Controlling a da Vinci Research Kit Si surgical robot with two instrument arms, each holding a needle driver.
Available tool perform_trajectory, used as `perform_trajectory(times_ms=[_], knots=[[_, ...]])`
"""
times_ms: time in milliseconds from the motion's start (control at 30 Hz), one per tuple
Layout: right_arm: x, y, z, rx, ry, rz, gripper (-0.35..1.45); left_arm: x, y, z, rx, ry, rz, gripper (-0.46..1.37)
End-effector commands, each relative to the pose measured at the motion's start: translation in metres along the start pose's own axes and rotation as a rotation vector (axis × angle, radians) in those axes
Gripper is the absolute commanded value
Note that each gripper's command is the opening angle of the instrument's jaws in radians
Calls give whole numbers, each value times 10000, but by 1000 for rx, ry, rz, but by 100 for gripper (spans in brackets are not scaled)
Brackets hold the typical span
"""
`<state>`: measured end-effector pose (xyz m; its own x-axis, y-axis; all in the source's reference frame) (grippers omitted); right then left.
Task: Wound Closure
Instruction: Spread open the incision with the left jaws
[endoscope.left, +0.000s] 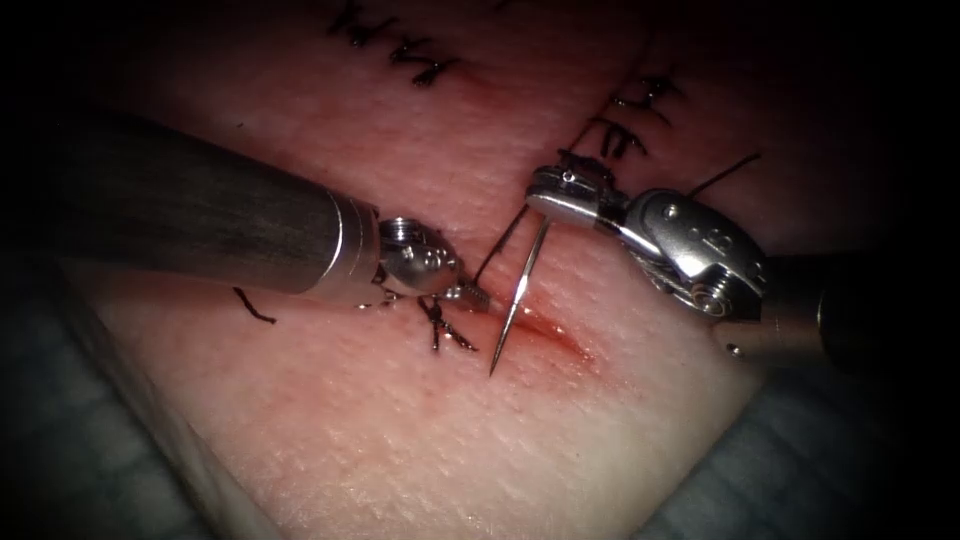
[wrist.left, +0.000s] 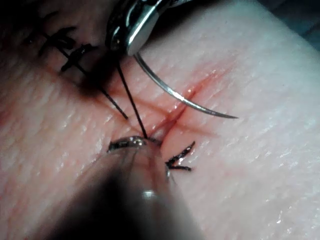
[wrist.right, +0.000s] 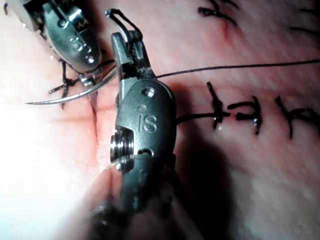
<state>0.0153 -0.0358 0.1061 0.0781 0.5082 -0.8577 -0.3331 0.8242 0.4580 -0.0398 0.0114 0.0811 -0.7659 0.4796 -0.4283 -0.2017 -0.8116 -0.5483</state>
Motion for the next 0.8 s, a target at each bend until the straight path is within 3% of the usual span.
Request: perform_trajectory(times_ms=[33,333,500,600,633,667,733,800], knots=[[0,0,0,-5,0,-1,-35,-2,-2,1,-15,-9,3,-35],[-5,-1,-1,-1,-5,-10,-35,-36,-11,13,-75,-180,42,-35],[-8,0,1,0,-11,-30,-35,-50,-13,17,-92,-237,59,-33],[-8,0,2,-1,-10,-60,-35,-55,-12,20,-92,-245,64,-1],[-8,0,3,-2,-10,-72,-35,-56,-10,21,-91,-245,64,0],[-8,0,4,-2,-10,-78,-35,-56,-9,21,-90,-245,64,17],[-8,1,5,-2,-10,-89,-35,-55,-7,21,-90,-245,64,19],[-8,1,5,-2,-9,-101,-35,-54,-4,20,-90,-245,65,33]])
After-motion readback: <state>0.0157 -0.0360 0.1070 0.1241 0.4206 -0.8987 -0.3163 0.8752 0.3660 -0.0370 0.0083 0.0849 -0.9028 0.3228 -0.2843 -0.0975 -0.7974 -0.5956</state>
